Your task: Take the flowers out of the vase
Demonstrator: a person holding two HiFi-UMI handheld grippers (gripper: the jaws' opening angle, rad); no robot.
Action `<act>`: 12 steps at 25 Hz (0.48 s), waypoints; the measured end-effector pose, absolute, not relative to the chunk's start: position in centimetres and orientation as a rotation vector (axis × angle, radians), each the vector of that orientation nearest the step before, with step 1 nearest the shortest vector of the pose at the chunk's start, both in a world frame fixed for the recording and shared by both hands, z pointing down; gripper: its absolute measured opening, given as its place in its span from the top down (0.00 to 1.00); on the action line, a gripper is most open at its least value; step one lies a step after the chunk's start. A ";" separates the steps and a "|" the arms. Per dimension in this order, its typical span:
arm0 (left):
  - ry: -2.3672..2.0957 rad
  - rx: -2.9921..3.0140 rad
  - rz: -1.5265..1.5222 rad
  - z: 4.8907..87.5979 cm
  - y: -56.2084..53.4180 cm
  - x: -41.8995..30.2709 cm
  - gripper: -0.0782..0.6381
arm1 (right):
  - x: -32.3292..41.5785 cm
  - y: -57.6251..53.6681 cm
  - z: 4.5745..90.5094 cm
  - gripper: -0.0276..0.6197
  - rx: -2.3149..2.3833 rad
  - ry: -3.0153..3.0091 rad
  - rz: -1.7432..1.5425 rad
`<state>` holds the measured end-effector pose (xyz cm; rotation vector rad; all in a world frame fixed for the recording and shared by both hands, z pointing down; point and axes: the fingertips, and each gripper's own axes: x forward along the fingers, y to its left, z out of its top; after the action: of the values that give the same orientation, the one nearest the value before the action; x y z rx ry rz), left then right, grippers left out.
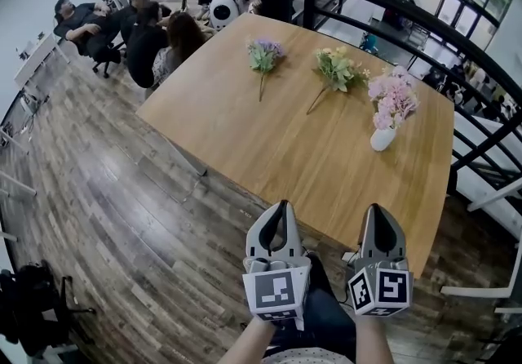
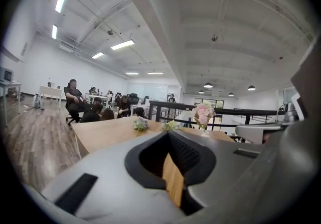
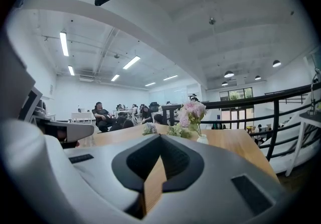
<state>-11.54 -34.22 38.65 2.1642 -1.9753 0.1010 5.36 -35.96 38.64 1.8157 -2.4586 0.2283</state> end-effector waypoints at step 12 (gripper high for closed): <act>-1.951 2.209 0.118 38.8 -43.0 -6.4 0.86 | 10.1 -44.3 38.6 0.97 1.831 -2.438 0.230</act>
<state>-6.38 -42.99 38.78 2.2094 -1.9509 0.1177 10.06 -44.26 38.58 1.8306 -2.4379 0.2302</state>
